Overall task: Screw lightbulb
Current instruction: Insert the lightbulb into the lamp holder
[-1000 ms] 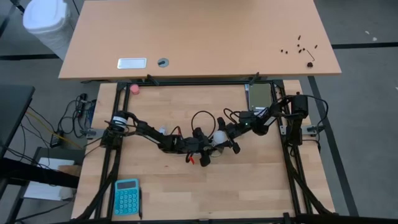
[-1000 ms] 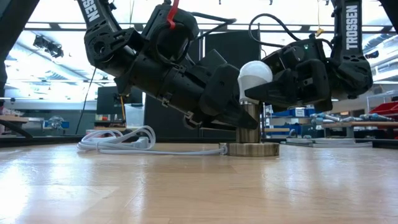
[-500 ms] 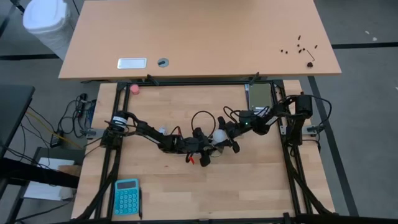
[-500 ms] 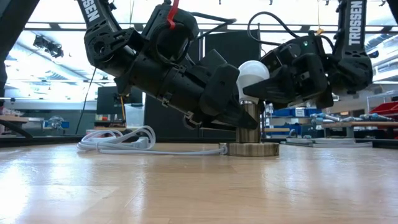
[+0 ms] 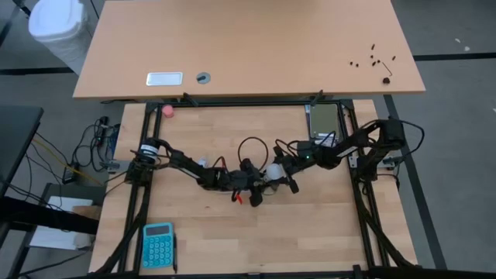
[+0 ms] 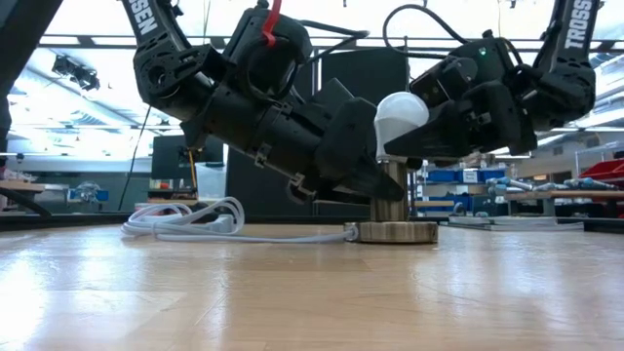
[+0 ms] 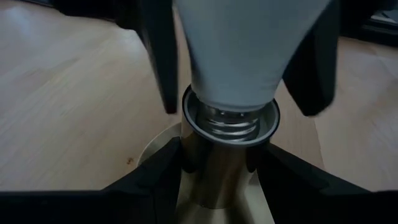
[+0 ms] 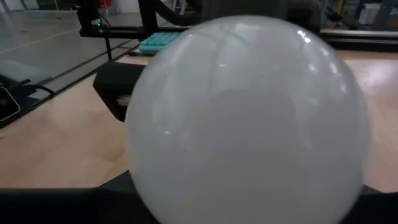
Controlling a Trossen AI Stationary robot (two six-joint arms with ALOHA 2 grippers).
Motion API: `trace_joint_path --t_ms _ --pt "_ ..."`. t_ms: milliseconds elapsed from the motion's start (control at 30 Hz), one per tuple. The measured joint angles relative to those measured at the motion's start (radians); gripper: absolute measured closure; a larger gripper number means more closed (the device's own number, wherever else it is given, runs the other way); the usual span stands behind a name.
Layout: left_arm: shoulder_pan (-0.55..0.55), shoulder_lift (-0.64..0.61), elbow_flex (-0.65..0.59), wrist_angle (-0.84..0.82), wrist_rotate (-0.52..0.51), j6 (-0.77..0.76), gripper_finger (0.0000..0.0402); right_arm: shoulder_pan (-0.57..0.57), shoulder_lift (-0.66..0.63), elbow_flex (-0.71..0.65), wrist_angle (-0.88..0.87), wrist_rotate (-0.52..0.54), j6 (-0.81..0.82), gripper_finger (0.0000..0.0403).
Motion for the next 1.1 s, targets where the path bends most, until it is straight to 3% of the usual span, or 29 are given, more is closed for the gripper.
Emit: trace_joint_path --t_ms 400,600,1100 --pt "0.015 0.001 0.0 -0.002 -0.059 -0.028 0.0204 0.045 0.0 0.0 -0.016 0.185 0.008 0.0188" --pt "0.015 0.001 0.0 -0.002 -0.063 -0.024 0.0204 0.045 0.0 0.0 0.0 0.19 0.005 0.0252" --pt "0.014 0.001 0.0 -0.003 -0.07 -0.02 0.0204 0.044 0.0 0.002 -0.011 0.183 0.027 0.0243"
